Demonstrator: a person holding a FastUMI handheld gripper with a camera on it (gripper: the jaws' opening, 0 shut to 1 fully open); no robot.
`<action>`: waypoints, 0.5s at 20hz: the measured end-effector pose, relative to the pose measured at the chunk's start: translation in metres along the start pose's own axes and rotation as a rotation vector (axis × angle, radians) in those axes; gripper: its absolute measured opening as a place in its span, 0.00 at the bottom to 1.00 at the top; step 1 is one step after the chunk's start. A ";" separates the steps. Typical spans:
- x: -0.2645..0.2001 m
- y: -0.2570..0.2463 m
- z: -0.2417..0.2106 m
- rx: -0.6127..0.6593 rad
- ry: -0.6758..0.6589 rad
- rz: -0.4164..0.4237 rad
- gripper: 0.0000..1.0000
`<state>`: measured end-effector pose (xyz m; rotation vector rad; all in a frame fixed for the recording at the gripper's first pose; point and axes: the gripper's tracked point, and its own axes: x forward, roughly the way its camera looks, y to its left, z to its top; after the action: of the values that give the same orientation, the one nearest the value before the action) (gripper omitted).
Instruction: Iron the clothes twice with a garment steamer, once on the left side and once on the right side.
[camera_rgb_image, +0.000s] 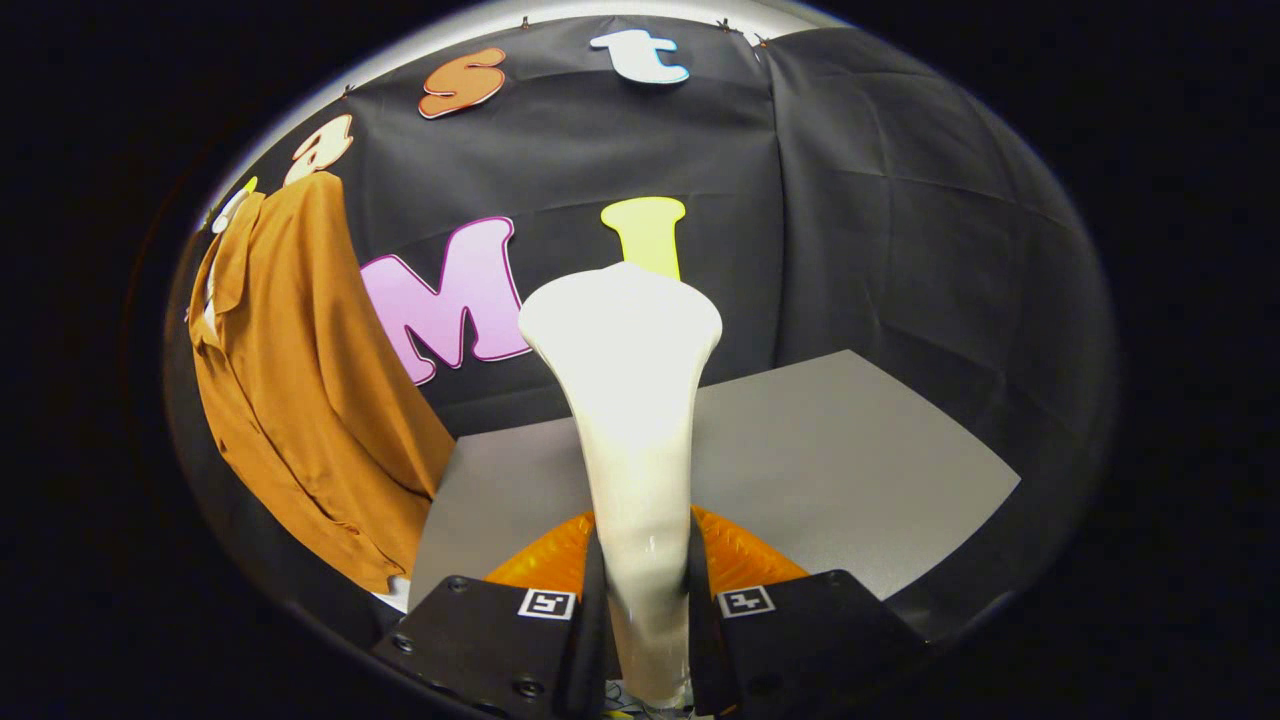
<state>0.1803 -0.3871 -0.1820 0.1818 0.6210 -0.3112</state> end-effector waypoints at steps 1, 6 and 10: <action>-0.007 0.005 0.001 -0.003 -0.012 -0.003 0.37; -0.045 0.044 0.006 0.000 -0.073 -0.012 0.37; -0.074 0.097 0.012 -0.013 -0.141 0.006 0.37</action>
<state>0.1629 -0.2824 -0.1207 0.1479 0.4830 -0.3113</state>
